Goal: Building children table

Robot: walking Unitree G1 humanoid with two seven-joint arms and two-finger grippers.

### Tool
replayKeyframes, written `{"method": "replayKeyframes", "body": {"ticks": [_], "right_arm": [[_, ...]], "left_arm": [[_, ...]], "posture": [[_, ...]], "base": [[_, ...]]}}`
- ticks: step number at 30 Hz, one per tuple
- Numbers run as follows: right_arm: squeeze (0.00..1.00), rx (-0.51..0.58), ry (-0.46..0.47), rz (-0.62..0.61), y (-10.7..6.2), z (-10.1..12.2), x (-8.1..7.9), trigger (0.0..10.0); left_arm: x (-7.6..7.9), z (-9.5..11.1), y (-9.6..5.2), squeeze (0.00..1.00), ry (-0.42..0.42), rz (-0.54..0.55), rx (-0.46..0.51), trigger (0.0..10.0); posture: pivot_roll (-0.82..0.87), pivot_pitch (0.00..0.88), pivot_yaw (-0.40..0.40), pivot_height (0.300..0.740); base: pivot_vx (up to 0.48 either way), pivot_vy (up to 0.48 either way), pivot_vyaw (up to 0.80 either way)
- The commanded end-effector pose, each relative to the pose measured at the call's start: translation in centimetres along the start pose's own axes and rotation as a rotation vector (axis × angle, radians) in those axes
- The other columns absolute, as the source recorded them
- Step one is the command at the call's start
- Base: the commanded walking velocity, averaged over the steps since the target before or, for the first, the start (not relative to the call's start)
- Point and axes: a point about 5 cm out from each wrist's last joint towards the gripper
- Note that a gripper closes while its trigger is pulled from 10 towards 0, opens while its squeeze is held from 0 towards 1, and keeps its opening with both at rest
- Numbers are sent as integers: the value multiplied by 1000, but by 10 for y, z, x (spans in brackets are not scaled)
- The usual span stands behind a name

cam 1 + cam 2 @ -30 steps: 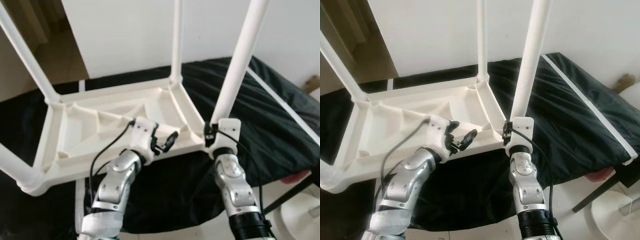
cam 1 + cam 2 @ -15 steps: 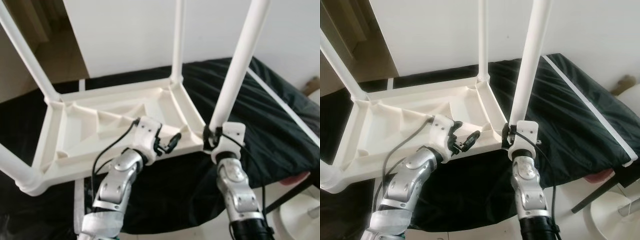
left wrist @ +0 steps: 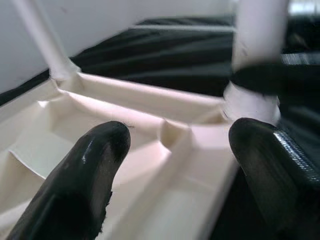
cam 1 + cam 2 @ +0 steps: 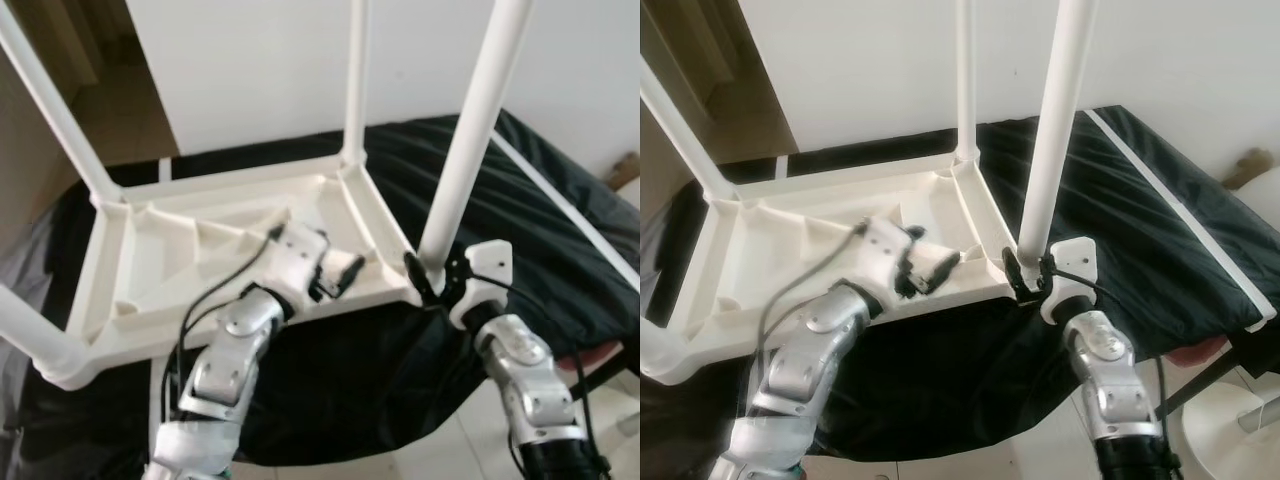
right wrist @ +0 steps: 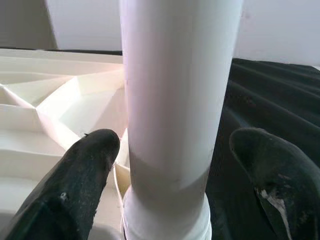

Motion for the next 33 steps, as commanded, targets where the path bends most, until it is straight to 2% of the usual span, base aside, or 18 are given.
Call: {"method": "replayKeyframes", "body": {"ticks": [1,4,5,14,15,18,19,29,31,32,33], "right_arm": [[0,-42,-19,112,7,-2,1,10000],[0,-64,-47,166,10,-1,4,10000],[0,-87,-79,188,16,-1,8,10000],[0,-153,-119,256,28,-5,13,10000],[0,-169,-93,303,29,-7,13,4275],[0,-173,-84,316,29,-8,13,4275],[0,-181,-84,332,28,-9,13,0],[0,-241,-75,328,21,-22,15,0],[0,-215,-45,231,18,-25,14,0],[0,-215,-45,231,18,-25,14,0],[0,-190,-44,188,17,-25,14,8078]], "left_arm": [[4,2,2,0,17,-33,11,10000],[5,3,3,0,19,-48,17,10000],[6,5,6,0,27,-53,20,10000],[7,10,14,0,39,-45,45,10000],[9,11,16,0,39,-41,51,10000],[9,12,16,0,39,-40,52,10000],[10,13,17,0,38,-42,55,10000],[12,13,14,0,39,-56,63,10000],[13,10,12,0,45,-68,57,10000],[13,10,12,0,45,-68,57,10000],[12,10,13,0,45,-68,57,10000]], "posture": [[-16,0,55,740],[-19,0,56,740],[-27,0,52,740],[-20,0,35,740],[-15,0,28,740],[-14,0,26,740],[-10,0,23,740],[-10,0,25,740],[-11,0,26,740],[-11,0,26,740],[-12,0,25,740]], "base": [[0,0,0],[0,0,0],[0,0,0],[0,0,0],[0,0,0],[0,0,0],[0,0,0],[0,0,0],[0,0,0],[0,0,0],[0,0,0]]}}
Point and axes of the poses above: a point about 5 cm out from each wrist's last joint towards the gripper, its own y axis pointing out of the wrist towards the gripper, its own z axis along the axis of the wrist's last joint, x = y × z, and after that the axes turned 12 degrees about y, right-handed
